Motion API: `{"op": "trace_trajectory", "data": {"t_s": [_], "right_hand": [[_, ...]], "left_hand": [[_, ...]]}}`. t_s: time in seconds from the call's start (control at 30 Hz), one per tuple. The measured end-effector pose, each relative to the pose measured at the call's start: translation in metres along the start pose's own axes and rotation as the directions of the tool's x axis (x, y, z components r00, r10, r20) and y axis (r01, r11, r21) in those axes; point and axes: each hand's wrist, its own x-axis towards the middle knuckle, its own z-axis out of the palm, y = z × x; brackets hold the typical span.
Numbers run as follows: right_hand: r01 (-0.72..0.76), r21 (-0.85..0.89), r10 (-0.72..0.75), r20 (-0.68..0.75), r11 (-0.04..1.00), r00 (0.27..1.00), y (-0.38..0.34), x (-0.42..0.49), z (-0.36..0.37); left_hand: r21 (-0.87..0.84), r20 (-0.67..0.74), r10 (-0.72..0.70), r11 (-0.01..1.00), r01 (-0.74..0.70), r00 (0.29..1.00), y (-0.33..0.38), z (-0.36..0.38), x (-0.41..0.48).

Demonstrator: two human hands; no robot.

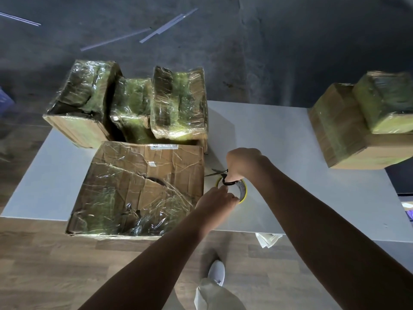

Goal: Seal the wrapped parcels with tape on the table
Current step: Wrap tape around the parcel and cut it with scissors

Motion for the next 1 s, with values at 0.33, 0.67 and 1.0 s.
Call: {"op": "trace_trajectory", "data": {"t_s": [0.33,0.67,1.0], "right_hand": [[0.015,-0.071,-0.015,-0.003,0.997,1.0,-0.001,0.005,0.001],[0.005,-0.084,-0.016,-0.133,0.996,0.991,0.007,0.012,0.013],[0.01,-0.138,-0.031,-0.148,0.99,0.989,0.019,0.006,0.032]], "left_hand": [[-0.009,-0.024,0.007,1.0,-0.007,1.0,0.001,-0.001,-0.001],[-0.028,0.011,-0.007,1.0,0.008,1.0,0.0,-0.001,-0.001],[-0.016,0.124,-0.078,0.997,0.08,0.989,0.003,-0.005,0.0]]}}
